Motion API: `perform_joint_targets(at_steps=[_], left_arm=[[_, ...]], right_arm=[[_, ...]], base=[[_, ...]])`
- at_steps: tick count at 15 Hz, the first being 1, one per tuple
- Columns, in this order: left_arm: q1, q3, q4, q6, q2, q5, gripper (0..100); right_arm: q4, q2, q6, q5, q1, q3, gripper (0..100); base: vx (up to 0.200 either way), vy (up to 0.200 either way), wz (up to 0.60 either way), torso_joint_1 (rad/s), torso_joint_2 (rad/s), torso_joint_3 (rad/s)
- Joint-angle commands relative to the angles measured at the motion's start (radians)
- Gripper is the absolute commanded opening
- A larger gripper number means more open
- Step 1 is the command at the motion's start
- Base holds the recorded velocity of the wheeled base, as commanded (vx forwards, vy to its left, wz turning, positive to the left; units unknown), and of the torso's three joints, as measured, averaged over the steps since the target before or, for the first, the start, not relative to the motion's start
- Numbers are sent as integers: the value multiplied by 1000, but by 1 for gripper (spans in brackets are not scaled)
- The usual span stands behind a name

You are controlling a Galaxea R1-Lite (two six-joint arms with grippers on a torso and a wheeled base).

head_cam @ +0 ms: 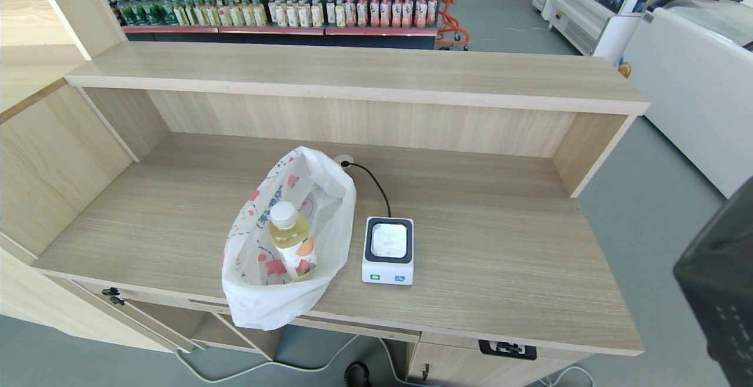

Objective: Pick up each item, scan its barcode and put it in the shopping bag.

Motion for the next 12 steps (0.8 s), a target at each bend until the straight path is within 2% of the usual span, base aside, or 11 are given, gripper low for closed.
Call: perform_joint_targets(at_steps=[1,6,7,8,9,10,11,12], left_arm=[[0,0,0,0,0,0,100],[0,0,0,0,0,0,100],[0,0,0,0,0,0,100],[0,0,0,0,0,0,100],[0,0,0,0,0,0,100],[0,0,0,0,0,0,100],[0,0,0,0,0,0,100],[0,0,0,0,0,0,100]], right_arm=[[-2,-2,-1,1,0,0,0],[6,0,14,0,-7,-3,0],[18,14,86,-3,-27,-21,0],[28,55,241,-48,-112,-43,0],[58,72,407,-137,-190,-38,0],[159,41,632,-295,-300,-24,0],[330,-8,843,-443,-375,-17,0],[475,-45,1011,-526,-438,-18,0]], base=[[0,0,0,0,0,0],[0,0,0,0,0,0],[0,0,0,0,0,0],[0,0,0,0,0,0],[0,0,0,0,0,0],[0,0,0,0,0,0],[0,0,0,0,0,0],[0,0,0,0,0,0]])
